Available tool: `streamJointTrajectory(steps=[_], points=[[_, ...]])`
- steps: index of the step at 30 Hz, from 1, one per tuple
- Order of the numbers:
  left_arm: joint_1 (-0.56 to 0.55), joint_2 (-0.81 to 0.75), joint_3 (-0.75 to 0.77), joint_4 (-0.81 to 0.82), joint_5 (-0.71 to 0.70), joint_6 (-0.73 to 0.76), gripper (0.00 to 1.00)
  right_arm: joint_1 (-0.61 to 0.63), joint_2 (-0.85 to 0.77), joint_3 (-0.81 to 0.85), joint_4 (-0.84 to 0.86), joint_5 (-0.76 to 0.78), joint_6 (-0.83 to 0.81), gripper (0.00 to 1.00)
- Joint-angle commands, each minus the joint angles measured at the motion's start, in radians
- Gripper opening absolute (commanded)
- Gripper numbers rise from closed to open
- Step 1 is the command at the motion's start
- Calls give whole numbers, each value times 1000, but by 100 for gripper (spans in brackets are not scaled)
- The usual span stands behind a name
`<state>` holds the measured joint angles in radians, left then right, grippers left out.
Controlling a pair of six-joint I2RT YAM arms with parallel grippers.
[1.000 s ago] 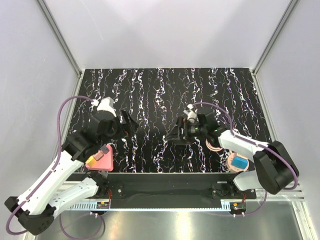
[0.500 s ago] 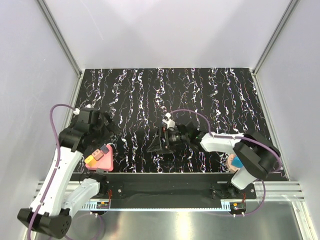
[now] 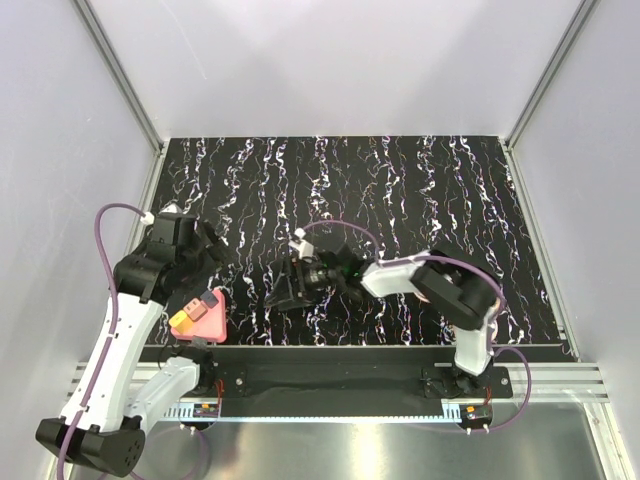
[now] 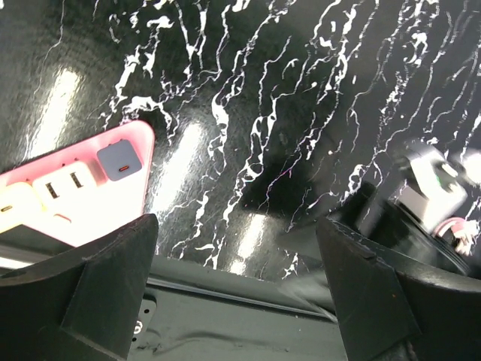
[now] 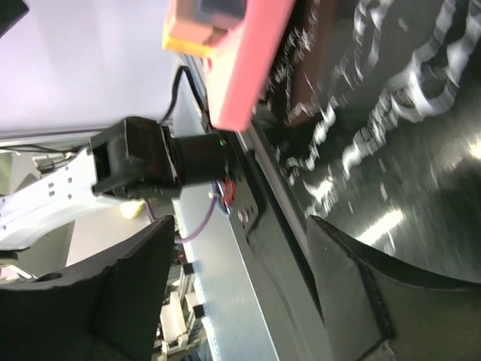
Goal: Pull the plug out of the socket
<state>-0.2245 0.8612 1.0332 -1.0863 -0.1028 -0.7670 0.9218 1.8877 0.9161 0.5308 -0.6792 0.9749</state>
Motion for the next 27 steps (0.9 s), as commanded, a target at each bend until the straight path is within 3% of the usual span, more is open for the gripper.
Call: streamJointTrajectory(steps=[1, 4, 7, 16, 23, 27], points=[[4, -8, 25, 61, 72, 49, 91, 44, 102, 98, 193, -26, 111, 74], [4, -16, 15, 83, 98, 80, 90, 72, 203, 167, 276, -39, 175, 68], [4, -11, 8, 95, 170, 135, 86, 98, 266, 204, 322, -26, 217, 69], [4, -48, -8, 89, 232, 137, 84, 163, 379, 334, 212, 39, 223, 71], [4, -44, -45, 26, 140, 66, 83, 178, 433, 411, 161, 58, 203, 70], [4, -70, -21, 25, 120, 61, 83, 195, 447, 441, 135, 92, 194, 59]])
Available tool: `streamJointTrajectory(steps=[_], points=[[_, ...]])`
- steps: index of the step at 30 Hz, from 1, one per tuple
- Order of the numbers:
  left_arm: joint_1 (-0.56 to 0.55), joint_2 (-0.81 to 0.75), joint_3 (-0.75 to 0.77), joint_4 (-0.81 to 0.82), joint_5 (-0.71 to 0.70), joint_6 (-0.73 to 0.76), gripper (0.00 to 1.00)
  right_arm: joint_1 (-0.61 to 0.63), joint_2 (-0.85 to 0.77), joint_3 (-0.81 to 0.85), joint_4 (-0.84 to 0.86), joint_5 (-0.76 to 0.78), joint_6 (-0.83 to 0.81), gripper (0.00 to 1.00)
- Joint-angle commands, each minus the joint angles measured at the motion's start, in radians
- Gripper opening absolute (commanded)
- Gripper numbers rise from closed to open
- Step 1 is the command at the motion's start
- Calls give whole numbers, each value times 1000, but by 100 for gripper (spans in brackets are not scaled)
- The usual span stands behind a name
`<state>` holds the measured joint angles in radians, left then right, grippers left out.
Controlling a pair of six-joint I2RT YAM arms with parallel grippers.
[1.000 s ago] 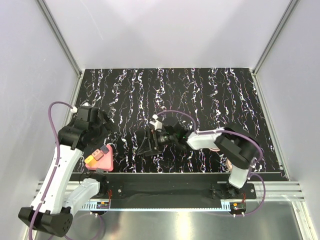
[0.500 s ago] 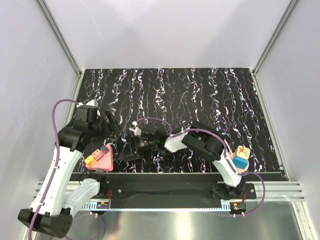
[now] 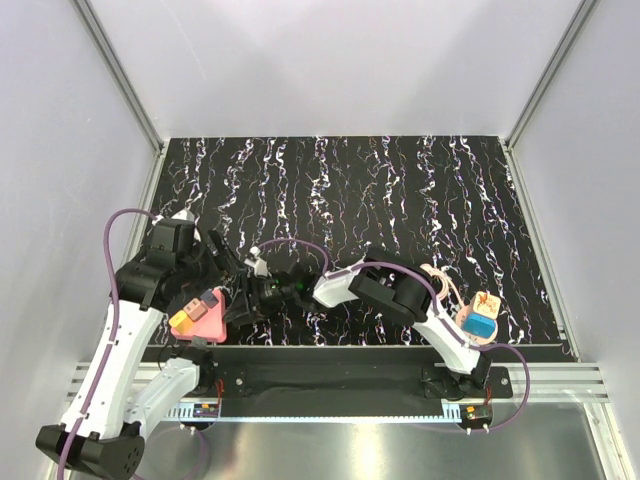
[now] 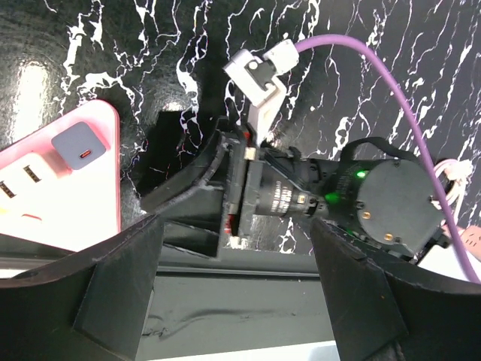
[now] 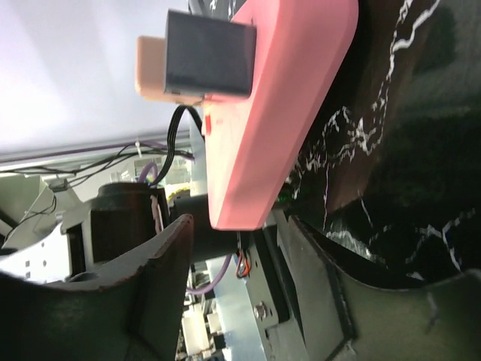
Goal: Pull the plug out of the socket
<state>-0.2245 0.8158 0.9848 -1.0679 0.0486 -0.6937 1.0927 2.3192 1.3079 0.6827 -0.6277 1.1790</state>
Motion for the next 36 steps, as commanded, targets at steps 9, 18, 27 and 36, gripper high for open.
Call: streamJointTrajectory(steps=[9, 18, 27, 36], points=[[4, -43, 74, -33, -125, -58, 83, 36, 83, 146, -48, 49, 4, 58], [4, 12, 71, -33, -144, -34, 82, 35, 105, 175, -60, 31, 2, 38], [4, 49, 72, 32, -20, 146, 80, -5, 46, 71, -46, 7, 22, 24], [4, 80, 78, 132, 132, 262, 79, -91, -116, -153, -63, -47, -34, 15]])
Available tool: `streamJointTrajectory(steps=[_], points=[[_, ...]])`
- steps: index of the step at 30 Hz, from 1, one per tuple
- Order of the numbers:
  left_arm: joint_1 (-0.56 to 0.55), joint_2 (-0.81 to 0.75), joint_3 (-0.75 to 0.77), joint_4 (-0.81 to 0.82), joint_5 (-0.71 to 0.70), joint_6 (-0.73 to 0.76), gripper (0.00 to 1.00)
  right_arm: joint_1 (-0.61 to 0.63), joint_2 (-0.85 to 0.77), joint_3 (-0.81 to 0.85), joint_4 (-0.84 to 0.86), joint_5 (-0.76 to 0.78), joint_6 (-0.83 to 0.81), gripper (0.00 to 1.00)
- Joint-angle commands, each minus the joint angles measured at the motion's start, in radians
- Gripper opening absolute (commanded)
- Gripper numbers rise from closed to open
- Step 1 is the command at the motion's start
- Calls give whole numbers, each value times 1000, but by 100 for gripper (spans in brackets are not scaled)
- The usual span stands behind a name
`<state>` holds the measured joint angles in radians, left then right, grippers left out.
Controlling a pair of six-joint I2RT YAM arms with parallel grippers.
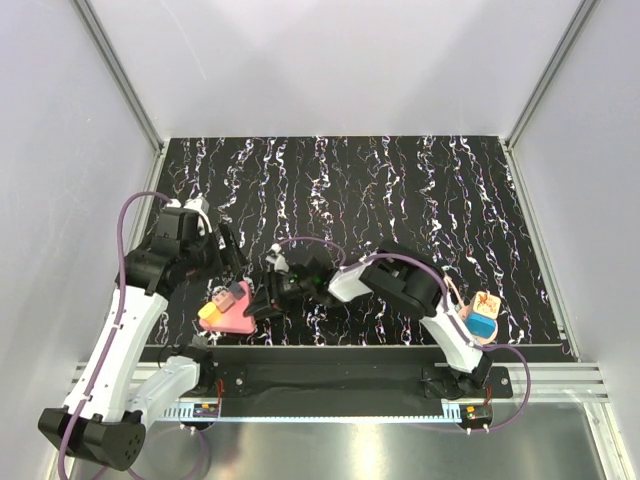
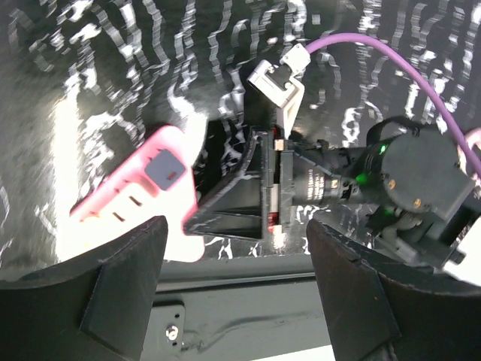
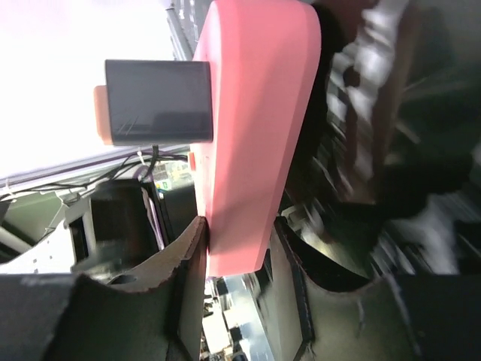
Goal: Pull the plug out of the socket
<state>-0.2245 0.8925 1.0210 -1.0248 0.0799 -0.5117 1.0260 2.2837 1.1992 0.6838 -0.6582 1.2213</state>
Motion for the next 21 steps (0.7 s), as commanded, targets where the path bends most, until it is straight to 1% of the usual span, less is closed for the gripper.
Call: streamJointTrajectory(steps=[1, 3, 5, 8, 9, 11, 13, 14, 17, 19, 20, 21], points=[[4, 9, 39, 97, 130, 85, 79, -27, -110, -55, -97, -20, -92, 15], [4, 32, 34, 106, 153, 110, 79, -33, -136, -87, -148, -33, -136, 15], [2, 61, 19, 111, 193, 131, 75, -37, -164, -111, -173, -37, -166, 14], [-10, 91, 2, 112, 195, 171, 73, -50, -182, -138, -194, -57, -203, 4], [-19, 97, 1, 114, 186, 185, 75, -55, -182, -138, -205, -76, -219, 1], [-54, 106, 10, 114, 135, 200, 83, -76, -179, -145, -210, -96, -226, 0], [-90, 118, 24, 120, 71, 222, 82, -92, -176, -145, -213, -132, -235, 1], [-119, 132, 27, 124, 58, 231, 82, -108, -174, -142, -213, -142, -238, 1], [-156, 173, 33, 124, 5, 268, 82, -138, -165, -136, -216, -178, -241, 3], [-185, 194, 27, 127, -37, 292, 78, -145, -155, -121, -225, -208, -244, 4], [-193, 219, 27, 127, -46, 300, 74, -147, -153, -116, -227, -219, -246, 4], [-200, 232, 25, 129, -54, 312, 61, -147, -147, -110, -228, -240, -249, 4]])
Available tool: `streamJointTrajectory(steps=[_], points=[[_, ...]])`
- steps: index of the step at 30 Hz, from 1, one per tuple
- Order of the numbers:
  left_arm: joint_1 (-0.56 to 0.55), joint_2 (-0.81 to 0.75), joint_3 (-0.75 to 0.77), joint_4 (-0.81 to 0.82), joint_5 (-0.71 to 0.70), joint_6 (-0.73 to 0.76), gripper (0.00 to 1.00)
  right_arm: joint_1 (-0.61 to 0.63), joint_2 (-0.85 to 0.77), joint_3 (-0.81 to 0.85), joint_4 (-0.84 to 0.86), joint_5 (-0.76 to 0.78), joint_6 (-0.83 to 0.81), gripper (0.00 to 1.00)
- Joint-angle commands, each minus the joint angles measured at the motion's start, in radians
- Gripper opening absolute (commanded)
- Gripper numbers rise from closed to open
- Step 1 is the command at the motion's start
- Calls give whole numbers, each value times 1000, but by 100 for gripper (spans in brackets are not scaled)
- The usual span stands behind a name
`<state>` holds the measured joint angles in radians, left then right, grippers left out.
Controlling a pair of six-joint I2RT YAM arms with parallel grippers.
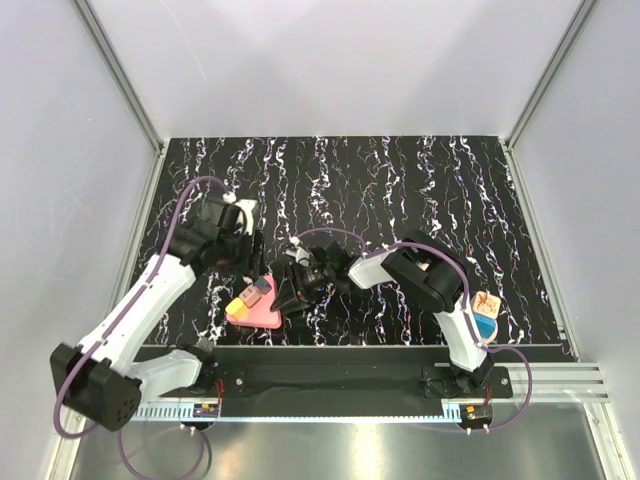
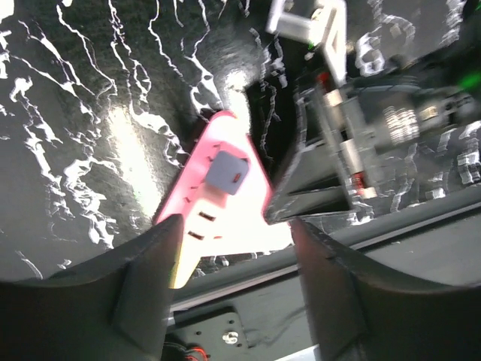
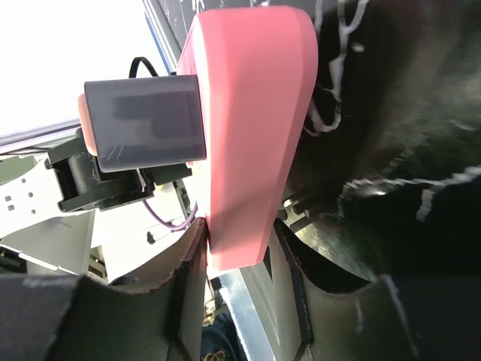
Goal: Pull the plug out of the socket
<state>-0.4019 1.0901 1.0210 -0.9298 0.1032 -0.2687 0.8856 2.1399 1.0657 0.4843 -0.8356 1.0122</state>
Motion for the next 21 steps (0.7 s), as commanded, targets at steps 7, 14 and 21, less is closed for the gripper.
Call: streamJointTrajectory(steps=[7, 14, 21], points=[[-48, 145, 27, 66, -89, 106, 66, -13, -8, 28, -61, -71, -67, 4], [-51, 203, 19, 114, -24, 129, 66, -22, 6, 27, -61, -76, -60, 6], [-51, 202, -35, 154, 47, 132, 74, -27, 11, 28, -58, -106, -57, 7]])
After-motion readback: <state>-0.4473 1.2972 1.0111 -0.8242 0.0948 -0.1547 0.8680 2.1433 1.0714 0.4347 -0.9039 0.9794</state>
